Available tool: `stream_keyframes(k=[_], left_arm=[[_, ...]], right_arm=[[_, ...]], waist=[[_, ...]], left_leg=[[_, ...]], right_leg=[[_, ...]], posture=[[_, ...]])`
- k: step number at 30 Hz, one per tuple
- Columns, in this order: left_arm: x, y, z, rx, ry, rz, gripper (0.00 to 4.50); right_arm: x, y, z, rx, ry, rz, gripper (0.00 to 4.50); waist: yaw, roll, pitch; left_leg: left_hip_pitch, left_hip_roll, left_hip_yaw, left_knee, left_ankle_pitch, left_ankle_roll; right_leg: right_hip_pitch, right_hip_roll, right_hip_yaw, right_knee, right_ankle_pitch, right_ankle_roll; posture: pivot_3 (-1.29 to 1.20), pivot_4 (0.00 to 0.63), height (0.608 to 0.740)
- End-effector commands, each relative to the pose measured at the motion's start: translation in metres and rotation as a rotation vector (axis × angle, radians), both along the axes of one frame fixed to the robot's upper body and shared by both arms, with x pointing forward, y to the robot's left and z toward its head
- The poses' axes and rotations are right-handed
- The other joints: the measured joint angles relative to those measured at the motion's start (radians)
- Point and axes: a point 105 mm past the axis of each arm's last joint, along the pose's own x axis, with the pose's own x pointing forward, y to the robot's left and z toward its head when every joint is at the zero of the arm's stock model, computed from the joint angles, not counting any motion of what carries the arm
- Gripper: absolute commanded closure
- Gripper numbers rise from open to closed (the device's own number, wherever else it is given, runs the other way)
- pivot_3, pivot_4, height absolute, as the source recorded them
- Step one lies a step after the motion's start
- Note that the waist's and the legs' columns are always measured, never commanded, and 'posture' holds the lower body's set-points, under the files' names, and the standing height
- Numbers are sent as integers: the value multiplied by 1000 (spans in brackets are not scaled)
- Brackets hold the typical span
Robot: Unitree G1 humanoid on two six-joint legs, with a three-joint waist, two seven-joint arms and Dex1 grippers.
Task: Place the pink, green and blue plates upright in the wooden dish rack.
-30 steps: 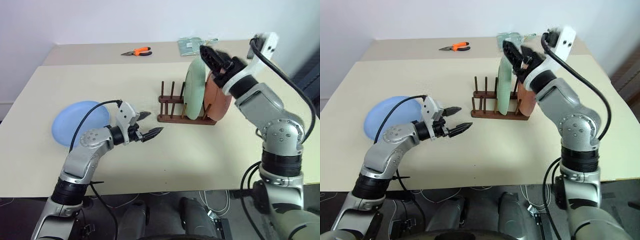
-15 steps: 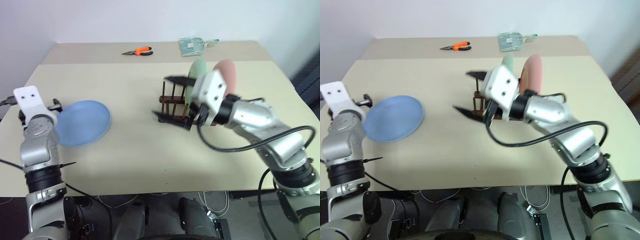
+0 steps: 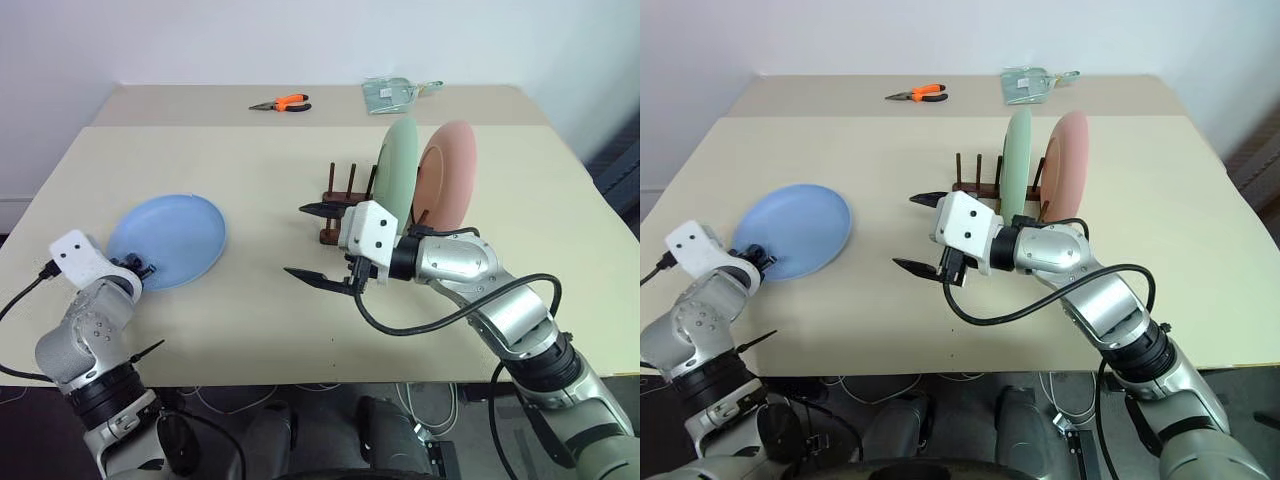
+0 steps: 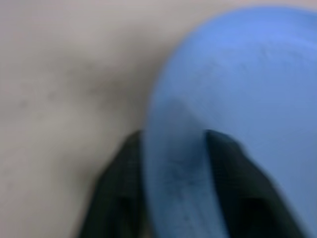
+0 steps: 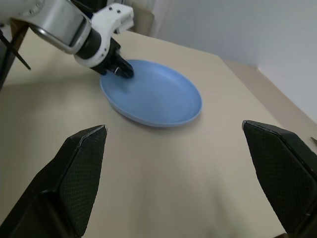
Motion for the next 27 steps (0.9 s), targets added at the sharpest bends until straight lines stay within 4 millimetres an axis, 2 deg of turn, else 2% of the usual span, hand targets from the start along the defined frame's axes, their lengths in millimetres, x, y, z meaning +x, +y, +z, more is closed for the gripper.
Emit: stream_keyframes(k=[1,4,6,7,10,13,15,17,22,23,24,25,27], left_arm=[[20,-28,47,89,-214,-162,4444],[30,-59,87,144,-404,-307,4444],[31,-94,127,181,-570,-461,4444],[30,-107,140,192,-620,-520,4444],[25,-134,162,203,-695,-657,4444],[18,-149,175,176,-747,-746,4444],[14,-156,181,163,-771,-790,4500],[10,-160,183,162,-780,-824,4500],[12,-148,187,133,-799,-763,4500],[14,-141,190,111,-818,-715,4162],[16,-132,193,88,-837,-661,3769],[19,-123,197,68,-855,-606,3511],[22,-98,205,48,-897,-460,2630]], right_arm=[[2,-3,15,28,-52,-12,0],[3,-4,19,21,-86,-22,0],[2,-1,20,-31,-170,-4,0],[2,2,21,-47,-208,-1,0],[14,7,21,-95,-315,-29,0],[27,9,17,-163,-430,-56,0],[35,8,18,-189,-489,-78,541],[40,7,19,-191,-513,-95,1294],[42,6,22,-188,-569,-106,3815],[41,7,23,-182,-582,-106,4268],[40,7,24,-170,-591,-106,4500],[39,8,26,-150,-592,-104,4500],[37,10,34,-81,-579,-110,4500]], waist=[[4,-1,0],[4,-2,0],[2,-4,2],[0,-4,2],[-11,-4,1],[-29,-3,1],[-29,-4,2],[-27,-4,2],[-24,-4,2],[-22,-4,2],[-21,-4,2],[-21,-4,2],[-22,-4,2]], left_leg=[[0,0,0,0,0,0],[-1,0,-1,1,1,-1],[-1,0,-1,1,0,-1],[-2,0,-1,0,0,-1],[-1,0,0,0,1,-1],[1,0,1,-2,1,-1],[1,1,1,-3,1,-1],[0,1,1,-3,1,-2],[0,0,1,-3,1,-2],[0,0,1,-3,1,-2],[0,0,0,-2,2,-2],[0,0,0,-2,2,-2],[0,0,-1,-2,2,-3]], right_leg=[[0,0,0,0,0,0],[1,0,-1,-1,0,0],[1,0,-1,-2,0,-1],[0,0,-1,-2,0,-1],[0,0,0,-2,0,-1],[0,0,0,-1,0,-1],[-1,1,0,-1,0,-1],[-1,1,0,-1,0,-1],[-1,1,1,-1,0,-1],[-1,1,1,-1,0,-1],[-1,1,1,-1,0,-1],[0,1,1,-1,0,-1],[0,1,1,-1,0,-1]], posture=[[0,150,740],[0,150,740],[0,150,740],[0,150,740],[0,150,740],[0,150,740],[0,150,740],[0,150,740],[0,150,740],[0,150,740],[0,150,740],[0,150,740],[0,150,740]])
